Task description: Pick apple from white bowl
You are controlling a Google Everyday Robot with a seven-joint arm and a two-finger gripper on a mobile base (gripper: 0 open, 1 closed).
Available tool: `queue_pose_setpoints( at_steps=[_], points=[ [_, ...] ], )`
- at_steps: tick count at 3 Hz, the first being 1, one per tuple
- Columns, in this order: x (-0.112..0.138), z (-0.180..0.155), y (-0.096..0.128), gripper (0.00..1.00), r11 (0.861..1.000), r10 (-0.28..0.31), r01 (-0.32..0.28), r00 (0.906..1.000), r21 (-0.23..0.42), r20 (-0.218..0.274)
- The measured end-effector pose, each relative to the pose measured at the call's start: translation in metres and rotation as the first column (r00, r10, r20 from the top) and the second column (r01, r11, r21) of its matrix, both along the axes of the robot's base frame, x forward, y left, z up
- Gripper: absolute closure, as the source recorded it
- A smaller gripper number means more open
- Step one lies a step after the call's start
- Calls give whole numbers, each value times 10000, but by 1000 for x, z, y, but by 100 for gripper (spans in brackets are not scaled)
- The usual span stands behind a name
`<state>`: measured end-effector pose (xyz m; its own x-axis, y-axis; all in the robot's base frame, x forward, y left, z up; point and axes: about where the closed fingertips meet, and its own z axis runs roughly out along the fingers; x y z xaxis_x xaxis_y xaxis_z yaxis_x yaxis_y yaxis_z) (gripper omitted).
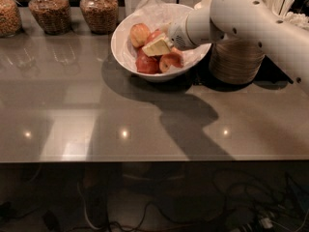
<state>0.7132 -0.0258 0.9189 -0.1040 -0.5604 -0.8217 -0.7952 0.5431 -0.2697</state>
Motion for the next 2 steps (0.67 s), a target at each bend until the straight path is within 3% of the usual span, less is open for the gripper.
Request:
queue_pose_setpoints(
  at_steps=[1,2],
  points=[
    [-1,0,0,97,10000,21,-21,10000,-27,-18],
    [-5,5,-1,100,9999,151,-150,9997,-62,187]
  ],
)
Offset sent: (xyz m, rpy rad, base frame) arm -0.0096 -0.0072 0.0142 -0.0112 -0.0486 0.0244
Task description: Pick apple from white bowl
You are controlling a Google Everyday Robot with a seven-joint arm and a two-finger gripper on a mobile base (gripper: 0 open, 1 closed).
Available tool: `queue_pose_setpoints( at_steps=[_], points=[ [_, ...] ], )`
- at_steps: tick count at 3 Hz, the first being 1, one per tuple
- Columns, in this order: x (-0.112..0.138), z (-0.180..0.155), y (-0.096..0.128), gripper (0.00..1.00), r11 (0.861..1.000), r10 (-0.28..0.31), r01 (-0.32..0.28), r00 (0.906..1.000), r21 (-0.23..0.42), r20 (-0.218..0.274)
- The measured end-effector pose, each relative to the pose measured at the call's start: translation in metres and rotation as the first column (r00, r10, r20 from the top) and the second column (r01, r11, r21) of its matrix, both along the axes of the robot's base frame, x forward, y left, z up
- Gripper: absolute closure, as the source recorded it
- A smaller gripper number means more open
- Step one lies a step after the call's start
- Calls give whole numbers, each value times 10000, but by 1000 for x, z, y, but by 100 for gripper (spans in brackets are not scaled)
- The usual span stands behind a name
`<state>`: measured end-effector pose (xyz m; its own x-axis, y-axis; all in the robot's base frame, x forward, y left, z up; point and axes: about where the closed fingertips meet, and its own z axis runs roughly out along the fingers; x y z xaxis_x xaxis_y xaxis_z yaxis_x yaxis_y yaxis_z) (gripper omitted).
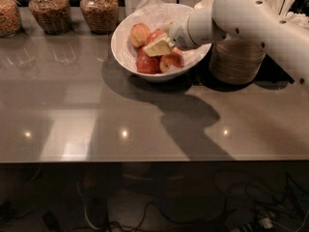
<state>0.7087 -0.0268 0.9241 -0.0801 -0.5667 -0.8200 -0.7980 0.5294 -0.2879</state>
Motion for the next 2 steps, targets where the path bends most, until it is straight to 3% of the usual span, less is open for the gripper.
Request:
queue_pose_setpoints(
  at_steps=[2],
  points=[
    [-10,34,-7,100,9988,441,-460,9928,144,1110]
  ],
)
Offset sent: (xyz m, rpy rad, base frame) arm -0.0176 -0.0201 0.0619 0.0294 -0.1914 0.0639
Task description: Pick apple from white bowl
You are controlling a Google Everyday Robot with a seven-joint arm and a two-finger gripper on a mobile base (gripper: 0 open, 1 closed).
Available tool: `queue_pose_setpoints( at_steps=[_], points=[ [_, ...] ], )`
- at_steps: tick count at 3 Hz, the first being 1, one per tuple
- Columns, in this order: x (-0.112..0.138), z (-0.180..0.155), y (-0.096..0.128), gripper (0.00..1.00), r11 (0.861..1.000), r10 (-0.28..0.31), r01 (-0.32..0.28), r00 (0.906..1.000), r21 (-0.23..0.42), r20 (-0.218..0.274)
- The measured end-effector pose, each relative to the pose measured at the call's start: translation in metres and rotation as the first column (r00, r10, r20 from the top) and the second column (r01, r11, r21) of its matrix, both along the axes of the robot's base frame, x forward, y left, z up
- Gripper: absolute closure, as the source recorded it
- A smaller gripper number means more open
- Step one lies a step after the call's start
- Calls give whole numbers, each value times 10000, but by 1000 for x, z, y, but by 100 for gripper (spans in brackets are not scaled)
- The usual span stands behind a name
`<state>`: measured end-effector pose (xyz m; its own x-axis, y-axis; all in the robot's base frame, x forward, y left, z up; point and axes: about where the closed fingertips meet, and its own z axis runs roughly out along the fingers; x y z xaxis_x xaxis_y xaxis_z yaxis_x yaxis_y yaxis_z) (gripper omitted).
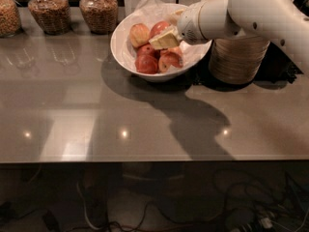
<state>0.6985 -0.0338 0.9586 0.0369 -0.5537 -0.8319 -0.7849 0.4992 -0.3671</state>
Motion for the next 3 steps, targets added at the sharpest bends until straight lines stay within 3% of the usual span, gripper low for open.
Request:
queue_pose_setpoints(
  at_steps=[1,3],
  points=[
    [-10,27,-9,100,9997,223,-221,9979,-48,600],
    [-32,69,-25,100,9993,356,-334,9905,-188,1325]
  ],
)
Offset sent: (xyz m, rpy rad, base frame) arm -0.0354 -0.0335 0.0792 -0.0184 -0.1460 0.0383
